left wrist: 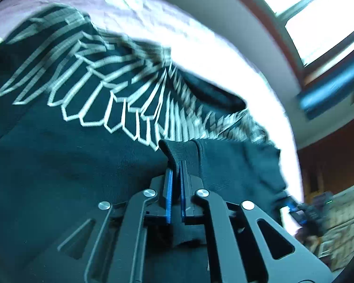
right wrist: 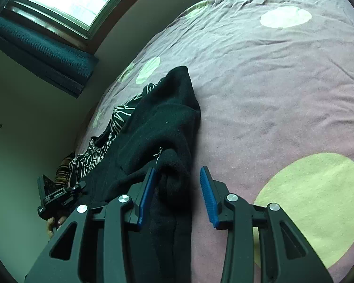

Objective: Fold small clothes

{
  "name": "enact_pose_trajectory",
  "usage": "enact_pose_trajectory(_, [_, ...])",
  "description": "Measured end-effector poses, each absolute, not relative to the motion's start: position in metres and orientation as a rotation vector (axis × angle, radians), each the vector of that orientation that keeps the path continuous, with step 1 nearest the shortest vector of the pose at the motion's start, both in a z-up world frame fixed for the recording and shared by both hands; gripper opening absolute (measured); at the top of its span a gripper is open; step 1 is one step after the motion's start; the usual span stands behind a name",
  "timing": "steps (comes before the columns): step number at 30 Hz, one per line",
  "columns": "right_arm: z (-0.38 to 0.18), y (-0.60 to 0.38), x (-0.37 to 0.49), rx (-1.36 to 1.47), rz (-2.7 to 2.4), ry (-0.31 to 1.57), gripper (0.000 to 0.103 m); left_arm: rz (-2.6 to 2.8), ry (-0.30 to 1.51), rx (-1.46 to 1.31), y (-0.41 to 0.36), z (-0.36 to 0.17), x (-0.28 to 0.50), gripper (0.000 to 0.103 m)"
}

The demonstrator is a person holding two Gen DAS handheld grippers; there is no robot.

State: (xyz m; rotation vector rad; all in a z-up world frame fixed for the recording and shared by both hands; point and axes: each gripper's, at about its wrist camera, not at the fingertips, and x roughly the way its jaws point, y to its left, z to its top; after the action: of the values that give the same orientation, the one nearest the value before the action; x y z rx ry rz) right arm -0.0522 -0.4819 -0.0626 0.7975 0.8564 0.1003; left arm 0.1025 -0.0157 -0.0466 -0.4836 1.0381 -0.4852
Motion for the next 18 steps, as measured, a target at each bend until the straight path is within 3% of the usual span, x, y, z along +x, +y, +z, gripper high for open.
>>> enact_pose_trajectory(3, [-0.055, -0.483, -0.053, 0.795, 0.109, 0.839, 0.04, -0.462, 1.008, -0.437, -0.011, -0.037, 0.096, 0.004])
enact_pose_trajectory(8, [-0.047, -0.488, -0.033, 0.776, 0.115, 0.834, 0.04, -0.415, 1.068, -0.438, -0.006, -0.066, 0.097, 0.004])
enact_pose_trajectory(12, [-0.04, -0.502, 0.013, 0.767, 0.131, 0.818, 0.051, -0.41, 1.081, -0.428, -0.005, -0.074, 0.101, 0.004])
enact_pose_trajectory(18, [-0.037, -0.512, 0.122, 0.647, 0.104, 0.938, 0.051, -0.401, 1.075, -0.405, -0.013, -0.071, 0.101, 0.005])
